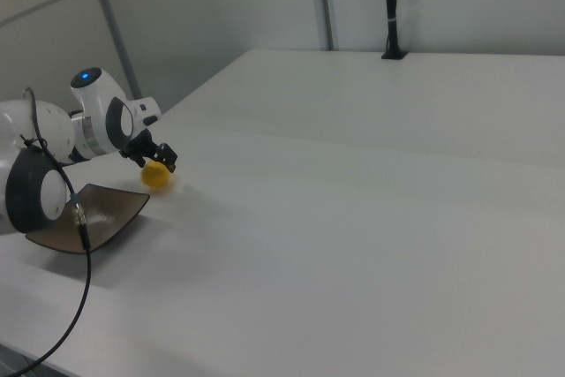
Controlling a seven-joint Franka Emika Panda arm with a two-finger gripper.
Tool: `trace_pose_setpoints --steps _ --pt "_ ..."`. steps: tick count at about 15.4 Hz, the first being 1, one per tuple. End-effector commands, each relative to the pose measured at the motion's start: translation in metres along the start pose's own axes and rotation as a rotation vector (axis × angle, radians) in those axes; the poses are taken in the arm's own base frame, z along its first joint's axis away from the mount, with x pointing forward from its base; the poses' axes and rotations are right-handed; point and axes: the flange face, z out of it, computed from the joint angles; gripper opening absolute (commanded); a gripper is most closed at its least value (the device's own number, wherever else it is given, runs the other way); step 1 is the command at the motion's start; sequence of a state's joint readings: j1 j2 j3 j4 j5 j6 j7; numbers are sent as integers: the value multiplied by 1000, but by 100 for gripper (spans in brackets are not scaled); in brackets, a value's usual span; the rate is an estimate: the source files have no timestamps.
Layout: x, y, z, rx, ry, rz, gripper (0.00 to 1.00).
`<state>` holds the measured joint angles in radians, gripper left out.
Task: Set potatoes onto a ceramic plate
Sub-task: 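Close the gripper around the yellow potato, then lift the potato and carry it over the brown square plate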
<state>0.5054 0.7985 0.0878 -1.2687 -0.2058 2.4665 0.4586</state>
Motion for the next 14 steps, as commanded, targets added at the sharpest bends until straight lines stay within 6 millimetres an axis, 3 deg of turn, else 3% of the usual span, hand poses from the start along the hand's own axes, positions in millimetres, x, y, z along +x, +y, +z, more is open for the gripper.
trace_pose_setpoints --steps 1,2,3,8,13,14 --pt "-4 -9 12 -21 39 -39 73" --pt "-4 -12 12 -20 43 -43 38" --pt "-4 -11 11 -17 49 -31 28" --pt "1 -7 3 -15 59 -11 28" --pt "13 11 -45 -15 87 11 29" --pt "7 8 -55 -8 80 6 29"
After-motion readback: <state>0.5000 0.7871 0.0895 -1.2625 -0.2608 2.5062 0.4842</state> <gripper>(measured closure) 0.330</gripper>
